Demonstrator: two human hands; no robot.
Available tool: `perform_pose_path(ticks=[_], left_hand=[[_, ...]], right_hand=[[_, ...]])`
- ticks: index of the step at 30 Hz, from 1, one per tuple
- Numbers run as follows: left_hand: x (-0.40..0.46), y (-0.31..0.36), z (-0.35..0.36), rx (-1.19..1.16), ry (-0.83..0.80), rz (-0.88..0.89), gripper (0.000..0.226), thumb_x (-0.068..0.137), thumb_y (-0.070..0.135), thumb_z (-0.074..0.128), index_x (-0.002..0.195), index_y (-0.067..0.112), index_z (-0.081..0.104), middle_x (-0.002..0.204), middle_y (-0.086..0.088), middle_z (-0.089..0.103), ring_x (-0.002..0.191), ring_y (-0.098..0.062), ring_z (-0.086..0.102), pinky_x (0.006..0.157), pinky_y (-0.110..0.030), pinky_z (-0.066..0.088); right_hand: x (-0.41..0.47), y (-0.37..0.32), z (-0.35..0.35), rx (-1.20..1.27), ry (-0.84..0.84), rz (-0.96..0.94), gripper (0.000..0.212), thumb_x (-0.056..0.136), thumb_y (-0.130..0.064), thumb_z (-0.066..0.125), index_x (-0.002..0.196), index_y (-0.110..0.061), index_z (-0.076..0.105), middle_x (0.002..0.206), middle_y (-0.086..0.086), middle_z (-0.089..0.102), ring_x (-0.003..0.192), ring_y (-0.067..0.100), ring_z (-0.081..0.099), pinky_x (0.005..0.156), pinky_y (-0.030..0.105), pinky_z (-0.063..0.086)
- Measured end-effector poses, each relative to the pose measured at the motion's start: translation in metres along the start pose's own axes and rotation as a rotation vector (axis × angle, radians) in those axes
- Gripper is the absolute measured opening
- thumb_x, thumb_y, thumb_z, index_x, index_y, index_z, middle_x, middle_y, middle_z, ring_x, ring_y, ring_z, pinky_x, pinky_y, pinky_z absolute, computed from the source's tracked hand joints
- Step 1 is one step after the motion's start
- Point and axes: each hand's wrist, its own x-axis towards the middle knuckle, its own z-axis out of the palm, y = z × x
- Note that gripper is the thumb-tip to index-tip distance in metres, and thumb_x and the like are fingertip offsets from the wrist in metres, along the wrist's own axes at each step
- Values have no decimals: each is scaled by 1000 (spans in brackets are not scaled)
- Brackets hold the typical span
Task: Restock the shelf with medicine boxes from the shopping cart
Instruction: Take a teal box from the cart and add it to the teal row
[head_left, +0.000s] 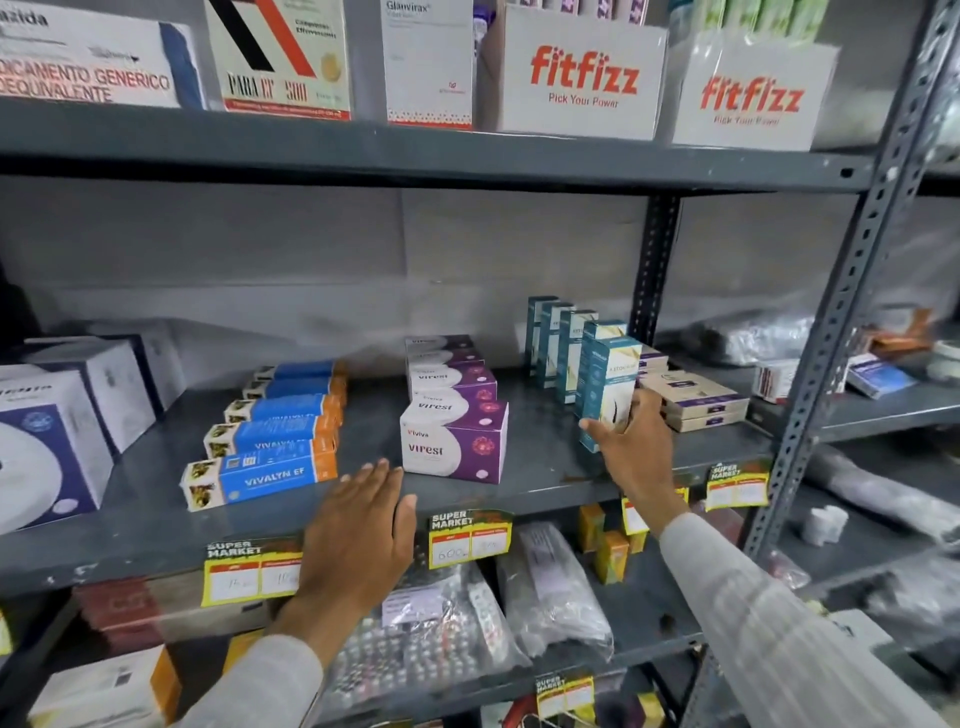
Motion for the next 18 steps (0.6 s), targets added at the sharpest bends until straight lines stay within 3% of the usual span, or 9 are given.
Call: perform_pose_path(ticks=[6, 10, 15, 18], left_hand=[[0, -1, 3, 4, 9, -6, 65, 105, 49, 21, 143, 11, 57, 149, -9, 56, 140, -24, 51, 122, -42, 32], [1, -1, 4, 5, 8, -9, 66, 104, 49, 20, 143, 11, 58, 148, -9, 57, 140, -24, 52, 121, -42, 34], [0, 1, 5, 6, 15, -15, 68, 104, 51, 18, 144, 11, 56, 150, -8, 56, 141, -24, 51, 121, -41, 32], [0, 1, 5, 4, 12, -14, 70, 103, 52, 16, 145, 11, 54, 152, -7, 53, 142, -23, 49, 122, -41, 31]], right_hand=[[-14, 10, 0, -80, 13, -63, 82, 71, -36, 89, 133, -26, 36, 128, 2, 65, 118, 28, 59, 96, 47, 52], [-14, 19, -1, -198, 30, -30, 60, 77, -43, 82, 117, -20, 43, 115, 8, 70, 100, 22, 49, 109, 58, 40], [-2, 24, -3, -213, 26, 18, 56, 75, -50, 81, 106, -24, 43, 112, 8, 69, 111, 35, 54, 90, 48, 52], [4, 26, -5, -214, 45, 45, 57, 73, -50, 83, 106, -25, 44, 114, 6, 68, 110, 32, 58, 82, 42, 55]])
